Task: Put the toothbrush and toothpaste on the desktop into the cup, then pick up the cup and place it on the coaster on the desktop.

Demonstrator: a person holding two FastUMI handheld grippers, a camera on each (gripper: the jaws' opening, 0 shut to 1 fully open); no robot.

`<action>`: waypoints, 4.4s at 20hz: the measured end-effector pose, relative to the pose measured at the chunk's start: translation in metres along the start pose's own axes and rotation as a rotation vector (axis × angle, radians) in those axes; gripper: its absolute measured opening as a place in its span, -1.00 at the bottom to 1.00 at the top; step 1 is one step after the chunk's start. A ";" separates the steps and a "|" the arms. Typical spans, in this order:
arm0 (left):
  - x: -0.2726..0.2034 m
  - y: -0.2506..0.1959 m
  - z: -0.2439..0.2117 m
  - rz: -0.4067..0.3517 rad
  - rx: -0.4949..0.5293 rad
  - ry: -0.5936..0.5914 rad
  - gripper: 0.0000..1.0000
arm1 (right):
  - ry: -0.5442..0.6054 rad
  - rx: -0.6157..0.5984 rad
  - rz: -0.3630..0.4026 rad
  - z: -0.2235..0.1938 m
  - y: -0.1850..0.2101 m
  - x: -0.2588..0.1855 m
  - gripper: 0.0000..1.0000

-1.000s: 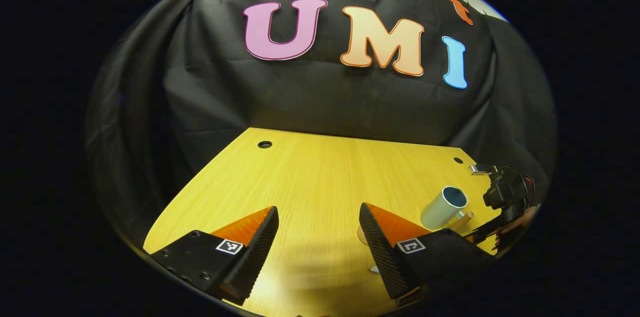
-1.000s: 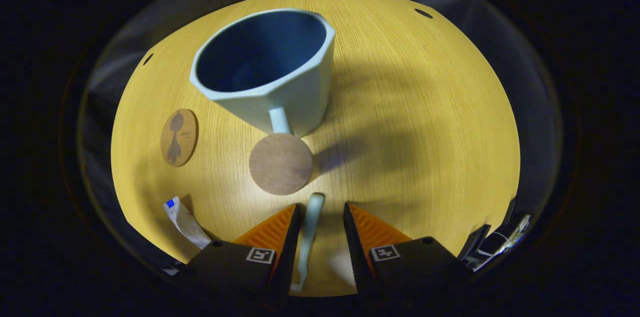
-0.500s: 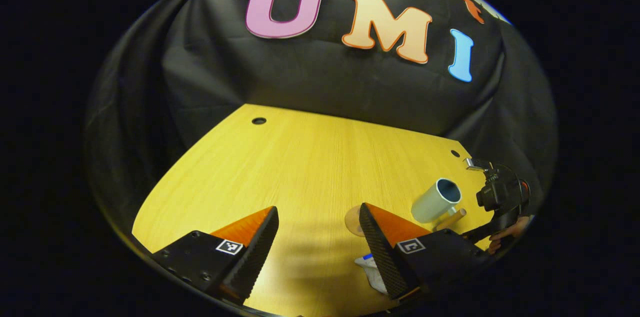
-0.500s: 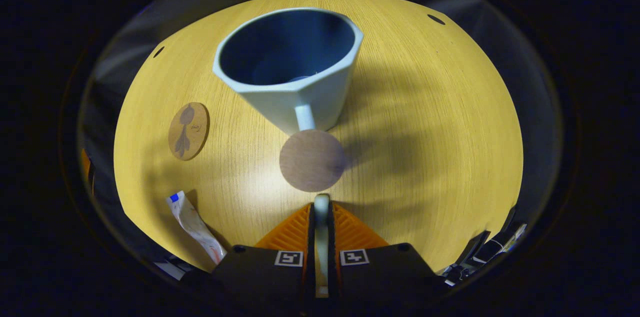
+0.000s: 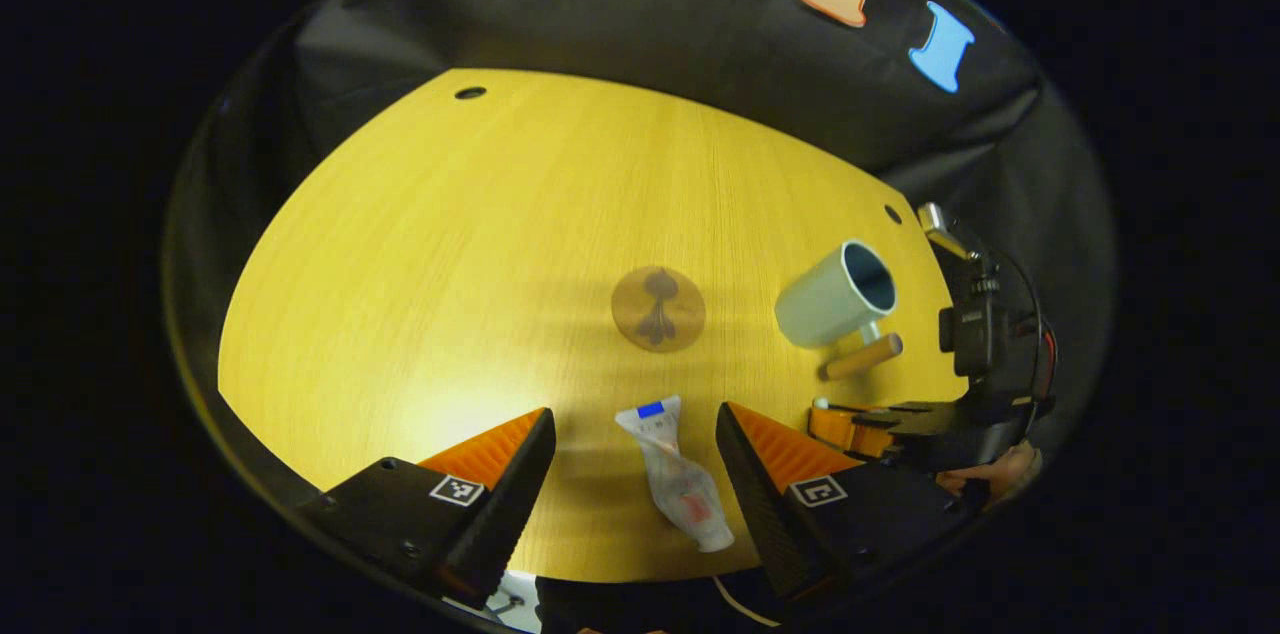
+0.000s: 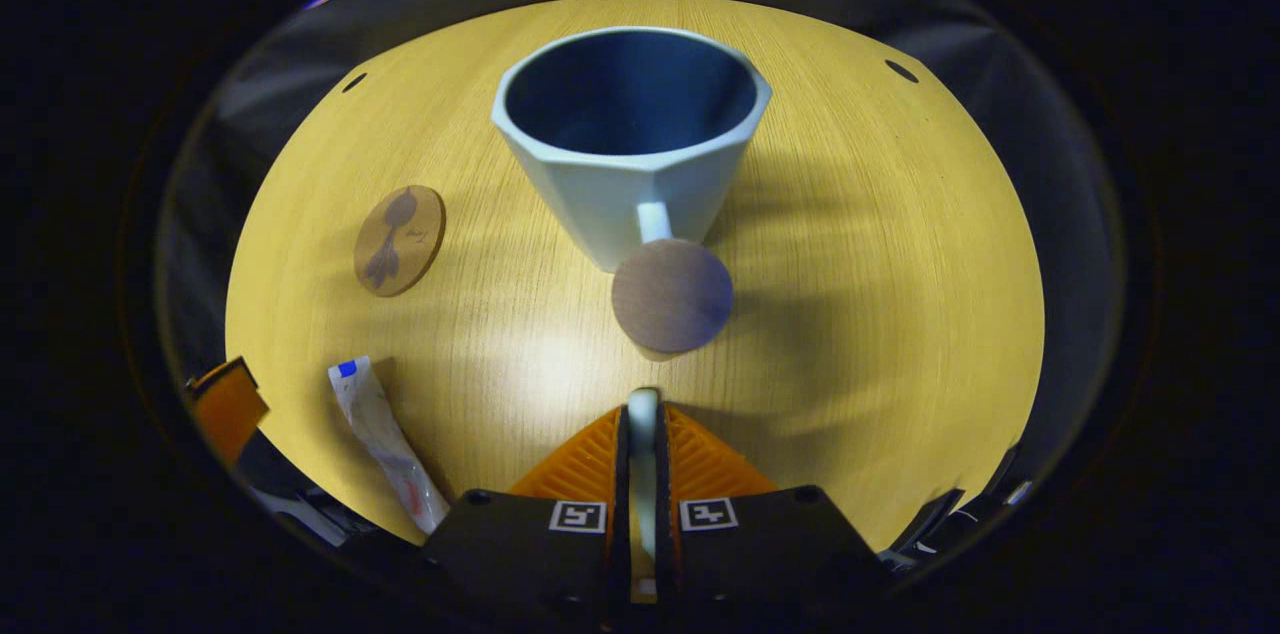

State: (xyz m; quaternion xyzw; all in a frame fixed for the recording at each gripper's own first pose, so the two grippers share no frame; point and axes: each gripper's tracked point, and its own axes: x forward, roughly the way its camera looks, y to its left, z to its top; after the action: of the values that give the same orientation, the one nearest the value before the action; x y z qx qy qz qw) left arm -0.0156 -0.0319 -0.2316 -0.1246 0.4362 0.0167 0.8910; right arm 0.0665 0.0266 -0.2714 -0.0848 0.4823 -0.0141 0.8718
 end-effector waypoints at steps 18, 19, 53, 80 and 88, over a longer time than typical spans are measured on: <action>0.068 -0.003 -0.039 0.136 -0.100 0.244 -0.39 | -0.031 0.012 0.112 0.000 -0.001 -0.002 -0.75; 0.066 -0.002 -0.039 0.142 -0.103 0.251 -0.43 | -0.032 0.008 0.112 0.001 -0.001 -0.003 -0.75; -0.051 -0.097 0.182 -0.458 0.202 -0.712 -0.96 | -1.171 0.267 0.275 0.149 -0.076 -0.273 -0.82; -0.018 -0.195 0.185 -0.704 0.407 -0.926 -0.97 | -1.390 0.362 0.147 0.120 -0.143 -0.195 0.83; 0.016 -0.205 0.165 -0.685 0.433 -0.900 -0.96 | -1.318 0.406 0.046 0.064 -0.197 -0.175 0.82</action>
State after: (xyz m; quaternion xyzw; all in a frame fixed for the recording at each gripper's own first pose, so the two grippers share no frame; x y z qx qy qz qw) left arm 0.1509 -0.1928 -0.1045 -0.0545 -0.0551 -0.3093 0.9478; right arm 0.0383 -0.1403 -0.0590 0.0993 -0.1589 -0.0312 0.9818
